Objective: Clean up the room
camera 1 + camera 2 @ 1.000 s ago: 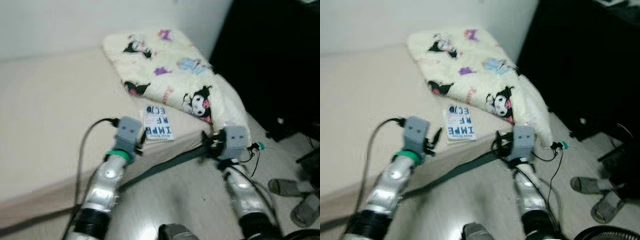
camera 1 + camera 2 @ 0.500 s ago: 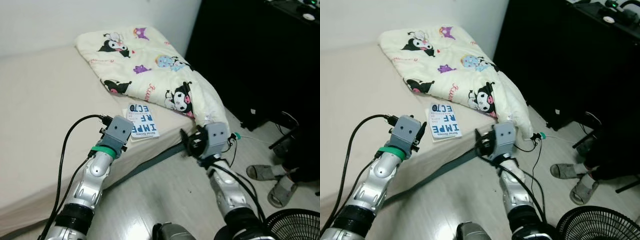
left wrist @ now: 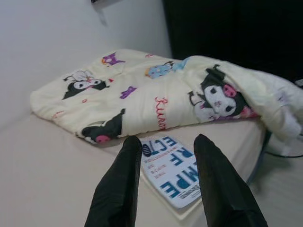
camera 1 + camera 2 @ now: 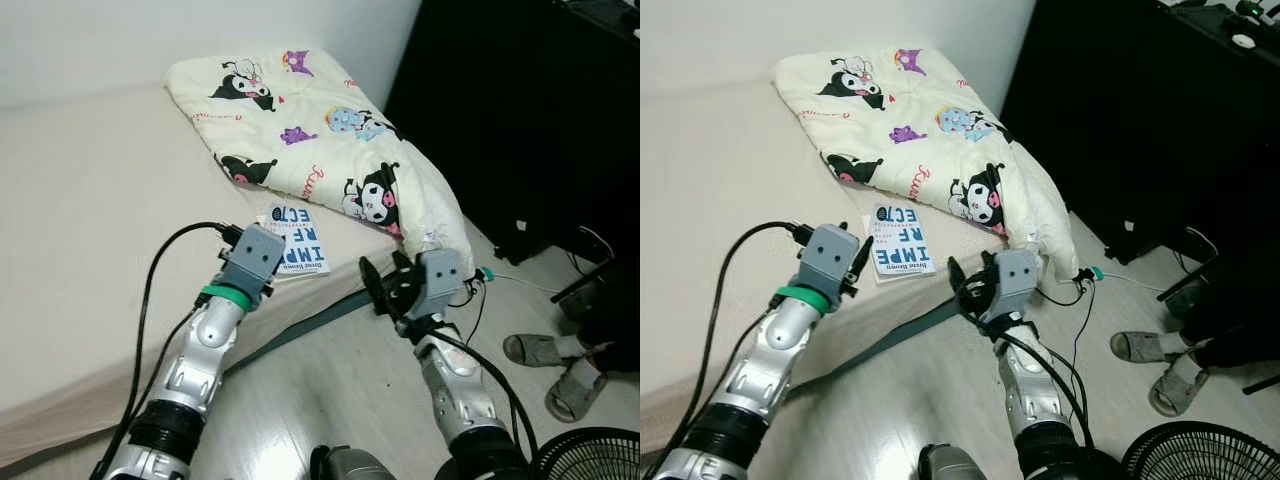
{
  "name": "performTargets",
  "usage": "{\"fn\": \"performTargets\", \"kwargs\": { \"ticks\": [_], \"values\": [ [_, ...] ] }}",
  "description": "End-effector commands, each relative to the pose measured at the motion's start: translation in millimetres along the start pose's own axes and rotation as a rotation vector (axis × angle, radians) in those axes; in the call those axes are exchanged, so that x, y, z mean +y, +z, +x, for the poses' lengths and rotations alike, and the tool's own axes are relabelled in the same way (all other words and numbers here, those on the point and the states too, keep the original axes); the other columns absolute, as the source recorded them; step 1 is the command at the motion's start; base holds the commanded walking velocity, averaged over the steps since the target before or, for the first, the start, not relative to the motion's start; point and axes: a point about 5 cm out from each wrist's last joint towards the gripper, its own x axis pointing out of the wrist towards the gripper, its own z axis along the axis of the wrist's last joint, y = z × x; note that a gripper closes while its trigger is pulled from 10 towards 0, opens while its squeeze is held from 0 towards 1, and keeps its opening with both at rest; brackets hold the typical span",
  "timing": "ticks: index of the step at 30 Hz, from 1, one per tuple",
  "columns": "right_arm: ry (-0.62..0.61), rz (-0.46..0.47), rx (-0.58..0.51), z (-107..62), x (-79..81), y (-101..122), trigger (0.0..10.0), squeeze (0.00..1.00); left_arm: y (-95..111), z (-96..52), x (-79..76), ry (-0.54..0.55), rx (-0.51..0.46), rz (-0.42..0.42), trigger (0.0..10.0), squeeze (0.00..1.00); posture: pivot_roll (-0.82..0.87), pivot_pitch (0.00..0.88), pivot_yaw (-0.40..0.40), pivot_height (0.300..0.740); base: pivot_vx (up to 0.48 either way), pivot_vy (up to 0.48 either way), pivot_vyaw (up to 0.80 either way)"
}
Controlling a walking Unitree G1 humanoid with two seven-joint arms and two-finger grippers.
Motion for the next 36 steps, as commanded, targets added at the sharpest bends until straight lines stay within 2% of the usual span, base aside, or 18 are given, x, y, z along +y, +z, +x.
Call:
{"fn": "performTargets", "kwargs": {
  "ticks": [1, 7, 11, 15, 17, 19, 30, 36],
  "values": [
    [-0.024, 0.007, 0.016, -5.3, -4.5, -3, 10.0, 0.0, -1, -1.6, -5.1, -0.016, 0.015, -0.021, 10.0, 0.0, -0.07, 0.017, -0.027, 0.74, 0.0, 0.0, 0.0],
    [-0.005, -0.019, 0.02, -4.9, -1.2, -2, 10.0, 0.0, 0, -0.8, -8.0, -0.02, 0.015, -0.048, 10.0, 0.0, -0.07, 0.017, -0.028, 0.74, 0.0, 0.0, 0.0],
    [0.02, -0.102, 0.048, -4.9, 0.7, -4, 10.0, 0.0, 1, -0.2, -9.3, -0.018, 0.012, -0.055, 10.0, 0.0, -0.07, 0.017, -0.026, 0.74, 0.377, 0.0, 0.54],
    [0.0, -0.078, 0.037, -4.0, -0.2, -3, 10.0, 0.0, 1, 0.3, -9.8, -0.018, 0.012, -0.058, 10.0, 0.0, -0.07, 0.016, -0.025, 0.74, 0.462, 0.0, 0.76],
    [-0.024, -0.015, 0.023, -3.8, -4.9, -1, 10.0, 0.0, 3, 1.3, -9.8, -0.018, 0.01, -0.061, 10.0, 0.0, -0.07, 0.014, -0.023, 0.74, 0.375, 0.0, 0.22],
    [-0.03, 0.003, 0.02, -4.1, -8.1, 1, 10.0, 0.0, 3, 2.0, -9.6, -0.017, 0.009, -0.063, 10.0, 0.0, -0.07, 0.014, -0.023, 0.74, 0.362, 0.0, 0.0],
    [-0.043, -0.011, 0.023, -4.3, -11.5, 1, 10.0, 0.0, 5, 3.4, -8.7, -0.014, 0.005, -0.068, 10.0, 0.0, -0.07, 0.011, -0.023, 0.74, 0.339, 0.0, 0.0],
    [-0.035, -0.014, 0.038, -5.1, -10.3, -1, 10.0, 0.0, 5, 2.7, -9.1, -0.023, 0.004, -0.085, 10.0, 0.0, -0.08, 0.013, -0.021, 0.74, 0.0, 0.0, 0.0]
  ]
}}
